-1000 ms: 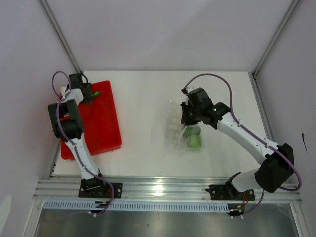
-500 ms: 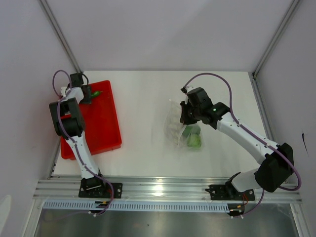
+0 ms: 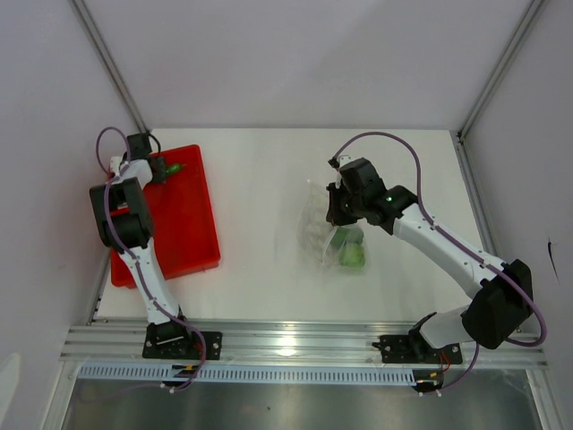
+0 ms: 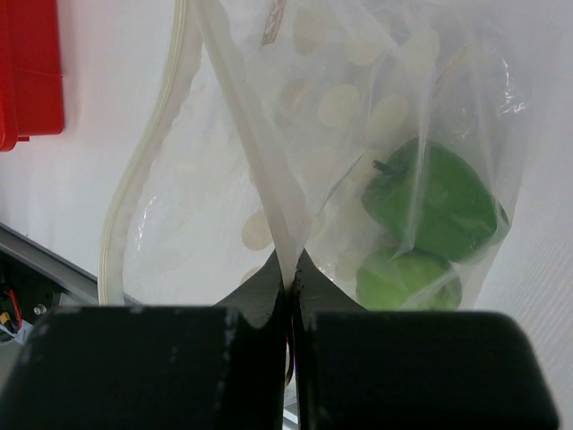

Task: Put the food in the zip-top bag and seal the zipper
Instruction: Pick up the fake vegetable from the bin, then place the fake vegetable in the zipper food storage bag, then pick up the fake vegetable from the bin.

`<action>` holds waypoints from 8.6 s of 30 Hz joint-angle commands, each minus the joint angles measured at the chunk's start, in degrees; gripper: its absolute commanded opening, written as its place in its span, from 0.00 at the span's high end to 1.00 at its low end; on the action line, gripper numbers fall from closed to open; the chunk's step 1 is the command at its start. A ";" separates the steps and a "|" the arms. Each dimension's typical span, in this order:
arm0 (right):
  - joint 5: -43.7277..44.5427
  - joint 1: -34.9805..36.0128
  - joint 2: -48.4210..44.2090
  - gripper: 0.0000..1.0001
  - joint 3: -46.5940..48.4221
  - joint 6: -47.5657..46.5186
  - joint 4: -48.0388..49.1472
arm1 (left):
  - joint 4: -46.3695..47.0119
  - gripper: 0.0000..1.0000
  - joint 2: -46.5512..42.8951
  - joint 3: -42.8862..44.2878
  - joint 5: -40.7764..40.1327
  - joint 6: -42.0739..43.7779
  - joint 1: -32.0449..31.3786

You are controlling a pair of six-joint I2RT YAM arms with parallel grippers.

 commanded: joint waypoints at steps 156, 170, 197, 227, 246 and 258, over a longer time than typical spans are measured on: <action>6.10 -2.85 -9.27 1.00 -5.92 2.39 2.59 | -0.10 0.99 -71.97 -36.85 65.46 35.73 -50.03; 6.37 -2.85 -9.27 1.00 -5.74 2.65 2.06 | -3.79 0.99 -60.55 -36.68 66.25 34.41 -54.43; 5.49 -2.85 -9.97 1.00 -7.15 2.13 2.94 | -14.96 0.98 -37.52 -14.09 51.14 29.06 -56.46; 5.40 -2.85 -10.41 1.00 -6.88 2.21 3.38 | -15.30 0.00 -44.01 -14.35 36.12 31.68 -56.64; 4.17 -2.85 -9.98 1.00 -6.53 0.72 2.06 | -27.16 0.00 -53.78 -16.73 -6.51 41.71 -34.24; -0.93 -2.85 -5.76 1.00 -1.00 -1.47 -2.32 | -35.70 0.01 -34.63 -11.54 -22.05 33.19 -18.67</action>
